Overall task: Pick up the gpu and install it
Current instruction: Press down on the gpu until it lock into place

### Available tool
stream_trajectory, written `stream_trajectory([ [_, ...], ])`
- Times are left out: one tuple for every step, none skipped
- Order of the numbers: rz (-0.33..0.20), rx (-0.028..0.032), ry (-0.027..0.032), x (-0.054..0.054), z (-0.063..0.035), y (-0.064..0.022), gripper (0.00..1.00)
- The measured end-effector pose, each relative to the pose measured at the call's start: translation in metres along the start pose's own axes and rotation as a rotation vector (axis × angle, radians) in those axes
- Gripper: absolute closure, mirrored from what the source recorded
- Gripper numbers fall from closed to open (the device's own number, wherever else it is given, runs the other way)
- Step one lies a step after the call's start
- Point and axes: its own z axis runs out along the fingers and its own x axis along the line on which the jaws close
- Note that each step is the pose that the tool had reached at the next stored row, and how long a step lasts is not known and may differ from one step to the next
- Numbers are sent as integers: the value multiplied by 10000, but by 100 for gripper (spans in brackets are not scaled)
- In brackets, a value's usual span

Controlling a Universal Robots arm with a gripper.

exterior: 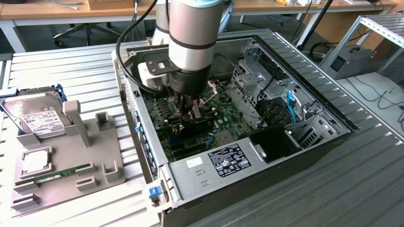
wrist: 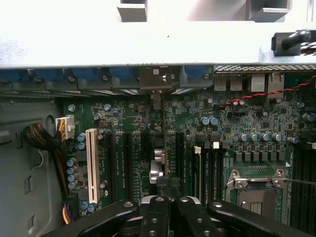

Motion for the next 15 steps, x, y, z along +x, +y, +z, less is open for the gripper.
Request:
stream_trajectory([
  [0, 2, 1, 0, 2, 6, 89],
  [1, -1, -2, 0, 4, 12, 89],
  [1, 5, -11, -1, 12, 20, 89],
  [2, 2, -5, 0, 12, 23, 89],
  [1, 1, -3, 0, 11, 24, 89],
  [1, -1, 0, 0, 10, 24, 89],
  [1, -1, 1, 0, 10, 24, 89],
  [1, -1, 1, 0, 10, 24, 89],
  [1, 0, 0, 0, 10, 24, 89],
  [1, -1, 0, 0, 10, 24, 89],
  [1, -1, 1, 0, 10, 24, 89],
  [1, -1, 0, 0, 10, 24, 89],
  [1, 0, 0, 0, 10, 24, 89],
  [0, -1, 1, 0, 10, 24, 89],
  [1, -1, 2, 1, 10, 24, 89],
])
